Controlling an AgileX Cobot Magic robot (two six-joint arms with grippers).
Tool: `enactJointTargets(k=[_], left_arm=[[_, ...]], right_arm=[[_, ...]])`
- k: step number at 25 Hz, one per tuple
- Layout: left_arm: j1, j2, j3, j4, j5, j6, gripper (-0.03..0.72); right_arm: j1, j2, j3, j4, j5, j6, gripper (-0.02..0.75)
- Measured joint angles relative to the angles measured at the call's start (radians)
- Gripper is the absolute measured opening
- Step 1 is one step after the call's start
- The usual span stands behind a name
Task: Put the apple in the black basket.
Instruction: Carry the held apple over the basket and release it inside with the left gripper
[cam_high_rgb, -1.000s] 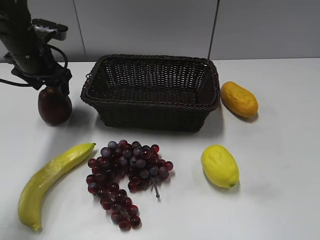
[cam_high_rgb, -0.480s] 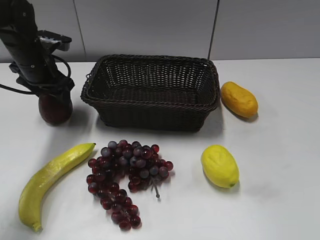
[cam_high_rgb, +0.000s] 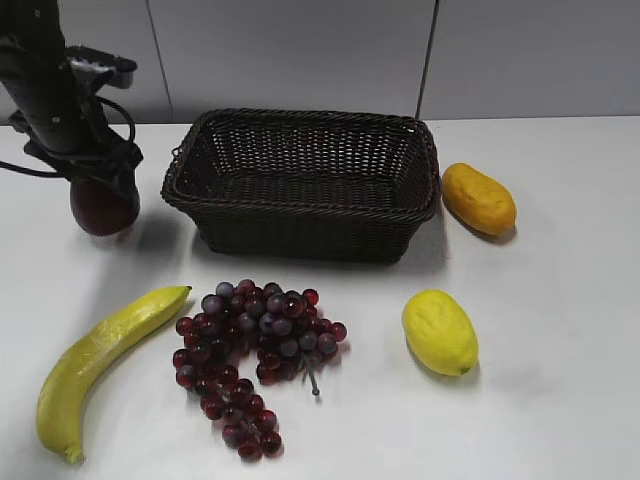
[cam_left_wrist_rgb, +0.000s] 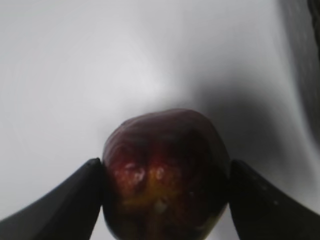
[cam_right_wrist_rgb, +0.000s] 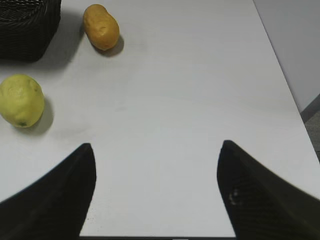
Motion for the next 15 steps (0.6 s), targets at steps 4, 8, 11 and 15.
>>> enactJointTargets(k=[4, 8, 11, 15], left_arm=[[0.001, -0.097, 0.0, 0.003, -0.001, 0.0, 0.55], [-0.002, -0.186, -0.001, 0.003, -0.013, 0.025, 0.55], [-0.019, -0.233, -0.013, 0.003, -0.03, 0.038, 0.547], [-0.083, -0.254, -0.052, -0.002, -0.016, 0.071, 0.547]], right_arm=[[0.0, 0.0, 0.0, 0.0, 0.0, 0.0, 0.573], [0.0, 0.0, 0.0, 0.0, 0.0, 0.0, 0.573], [0.0, 0.0, 0.0, 0.0, 0.0, 0.0, 0.573], [0.0, 0.0, 0.0, 0.0, 0.0, 0.0, 0.573]])
